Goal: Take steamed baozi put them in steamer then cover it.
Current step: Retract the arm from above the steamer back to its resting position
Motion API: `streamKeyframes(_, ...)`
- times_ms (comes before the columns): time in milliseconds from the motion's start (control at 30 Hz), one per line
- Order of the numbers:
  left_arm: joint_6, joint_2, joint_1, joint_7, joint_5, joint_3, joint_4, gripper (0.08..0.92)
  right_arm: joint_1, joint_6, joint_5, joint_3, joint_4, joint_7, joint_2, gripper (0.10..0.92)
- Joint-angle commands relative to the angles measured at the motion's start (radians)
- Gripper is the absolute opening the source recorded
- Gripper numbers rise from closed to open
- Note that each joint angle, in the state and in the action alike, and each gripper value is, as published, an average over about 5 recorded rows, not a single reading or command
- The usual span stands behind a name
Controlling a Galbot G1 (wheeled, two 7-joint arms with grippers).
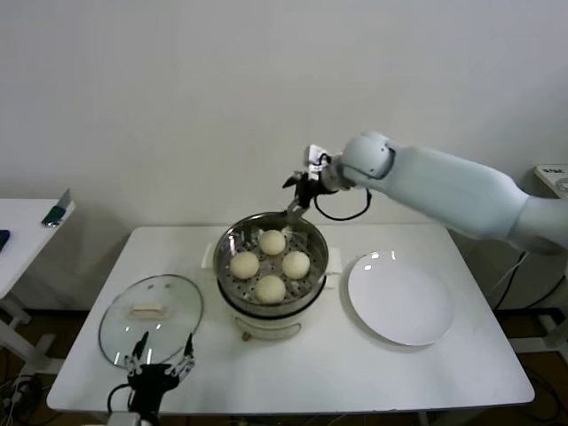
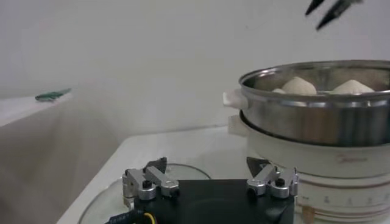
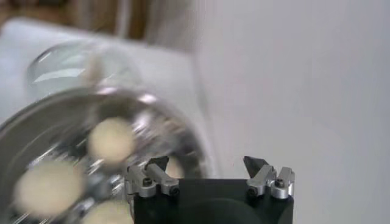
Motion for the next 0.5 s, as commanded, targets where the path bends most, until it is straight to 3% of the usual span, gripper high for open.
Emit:
streamKeyframes(33,-0.032,0.011,-0.058,0.003,0.004,-0.008,0.015,0.823,-0.599,0.106,-0.066,0.663,0.212,0.310,-0.341,0.823)
streamKeyframes(267,-0.028,0.025,-0.099,0.004,0.067,-0.012,0.027,0.823,-1.188,0.296,-0.183,1.103,0.276,0.362,-0.399,0.823)
streamKeyframes(500,-0.058,0.029,-0.131,-0.003,0.186,-0.019,0.048,0.823,-1.597,0.509,-0.246,1.442,0.298,0.361,-0.225,0.823)
